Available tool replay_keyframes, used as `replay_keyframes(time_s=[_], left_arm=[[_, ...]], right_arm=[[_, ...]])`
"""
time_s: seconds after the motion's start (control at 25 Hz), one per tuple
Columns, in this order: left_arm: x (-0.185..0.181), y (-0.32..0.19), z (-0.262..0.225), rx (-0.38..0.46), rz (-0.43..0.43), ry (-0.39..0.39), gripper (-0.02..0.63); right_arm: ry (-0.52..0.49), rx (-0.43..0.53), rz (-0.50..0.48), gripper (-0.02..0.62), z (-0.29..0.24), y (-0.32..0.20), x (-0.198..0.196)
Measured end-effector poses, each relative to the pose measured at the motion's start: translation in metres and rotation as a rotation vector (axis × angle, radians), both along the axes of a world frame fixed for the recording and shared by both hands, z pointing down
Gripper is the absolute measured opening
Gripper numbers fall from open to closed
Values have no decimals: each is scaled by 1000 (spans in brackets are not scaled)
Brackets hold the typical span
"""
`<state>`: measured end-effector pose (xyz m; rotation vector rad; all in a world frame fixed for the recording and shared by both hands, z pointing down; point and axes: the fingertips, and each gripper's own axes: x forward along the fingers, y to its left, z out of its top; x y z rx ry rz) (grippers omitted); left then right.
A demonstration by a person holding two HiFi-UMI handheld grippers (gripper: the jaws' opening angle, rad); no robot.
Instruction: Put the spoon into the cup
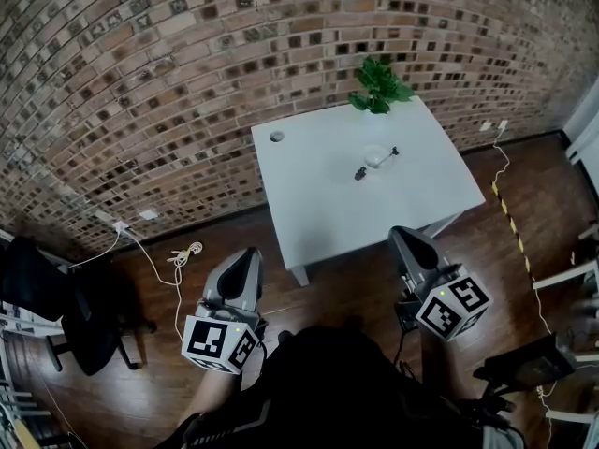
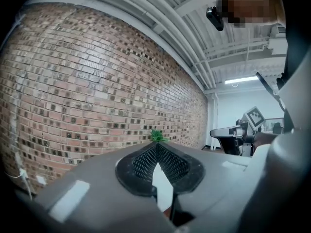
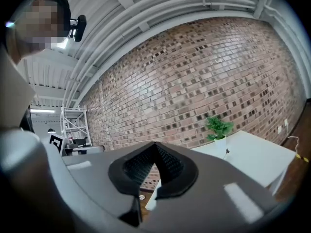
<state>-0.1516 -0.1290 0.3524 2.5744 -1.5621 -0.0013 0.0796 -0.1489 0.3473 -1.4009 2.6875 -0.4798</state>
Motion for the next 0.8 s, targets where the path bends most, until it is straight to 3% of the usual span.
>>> replay_keyframes(time_s=[0.56,0.68,0.8], left_arm=[[-10,14,5,-38,3,49,-6],[-11,11,2,-23,32,63,-6],[-7,16,-3,36,3,76,-6]], right_arm=[[44,-13,8,6,-5,9,-11],[71,-7,30,6,-13,9,-10],[55,5,29,6,-10,20,-5]])
